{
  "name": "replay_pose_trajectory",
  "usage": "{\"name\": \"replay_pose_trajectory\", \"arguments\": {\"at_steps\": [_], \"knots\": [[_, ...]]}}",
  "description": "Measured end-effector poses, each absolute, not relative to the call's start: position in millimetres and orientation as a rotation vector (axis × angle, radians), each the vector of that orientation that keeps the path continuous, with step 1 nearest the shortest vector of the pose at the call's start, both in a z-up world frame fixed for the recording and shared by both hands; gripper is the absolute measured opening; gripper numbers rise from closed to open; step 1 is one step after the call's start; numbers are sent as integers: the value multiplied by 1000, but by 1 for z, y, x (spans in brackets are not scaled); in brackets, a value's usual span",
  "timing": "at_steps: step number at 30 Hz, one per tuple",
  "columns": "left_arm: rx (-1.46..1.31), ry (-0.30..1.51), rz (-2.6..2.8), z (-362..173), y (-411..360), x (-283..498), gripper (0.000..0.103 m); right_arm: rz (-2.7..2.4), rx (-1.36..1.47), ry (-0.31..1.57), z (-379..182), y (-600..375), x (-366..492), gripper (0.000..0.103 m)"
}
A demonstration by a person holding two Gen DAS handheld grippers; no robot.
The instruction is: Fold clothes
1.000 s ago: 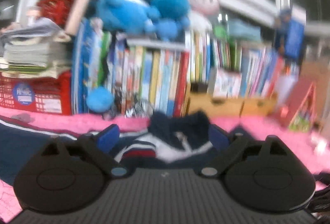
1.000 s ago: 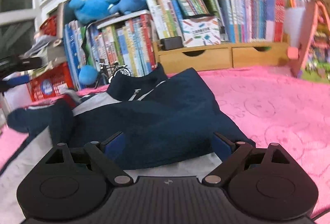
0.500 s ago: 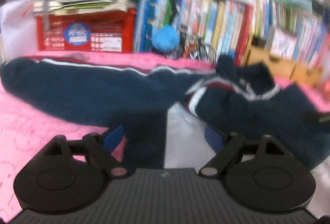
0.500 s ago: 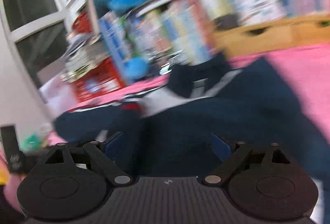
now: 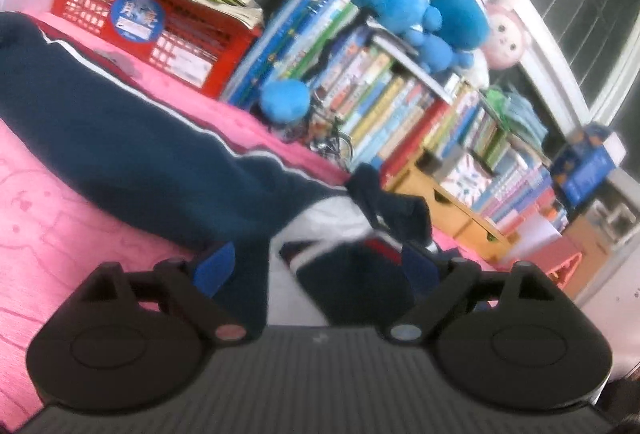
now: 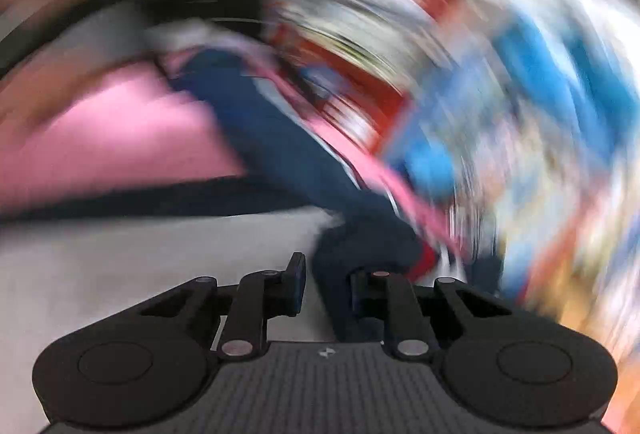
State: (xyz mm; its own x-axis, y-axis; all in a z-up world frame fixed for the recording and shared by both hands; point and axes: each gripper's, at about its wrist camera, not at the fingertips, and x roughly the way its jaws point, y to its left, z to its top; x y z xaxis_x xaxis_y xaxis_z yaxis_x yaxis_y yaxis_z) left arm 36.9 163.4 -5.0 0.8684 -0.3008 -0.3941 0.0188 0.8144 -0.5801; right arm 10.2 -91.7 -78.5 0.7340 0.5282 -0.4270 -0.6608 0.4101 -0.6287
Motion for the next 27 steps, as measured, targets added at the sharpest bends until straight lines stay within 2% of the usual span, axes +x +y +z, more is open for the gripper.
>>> {"name": "replay_pose_trajectory", "arguments": {"at_steps": [1,2,7,11,14,18,23,24,25,26,27], "knots": [[-599,495,-176,-6,165,35,92,790,-951,127,-85,-88,-3,32],[-600,496,-176,-8,166,33,92,820,-996,109,-91,-88,-11,44],[-505,495,-265,4,147,39,95,821,-960,157,-88,-95,-8,64],[-75,511,-299,26,80,74,96,808,-1001,138,-89,-89,-11,67],[115,584,-268,18,49,113,95,795,-1005,141,-89,-86,-14,66],[156,681,-165,-7,54,138,94,783,-967,163,-87,-91,-17,67],[101,729,-138,-30,88,114,95,821,-873,211,-79,-106,-17,73],[93,725,-136,-30,95,105,95,842,-845,230,-77,-111,-17,76],[91,715,-132,-30,100,98,94,851,-815,241,-73,-116,-18,87],[92,706,-125,-29,105,90,94,856,-782,249,-70,-122,-18,93],[90,701,-112,-28,110,82,95,865,-741,268,-66,-129,-17,93]]}}
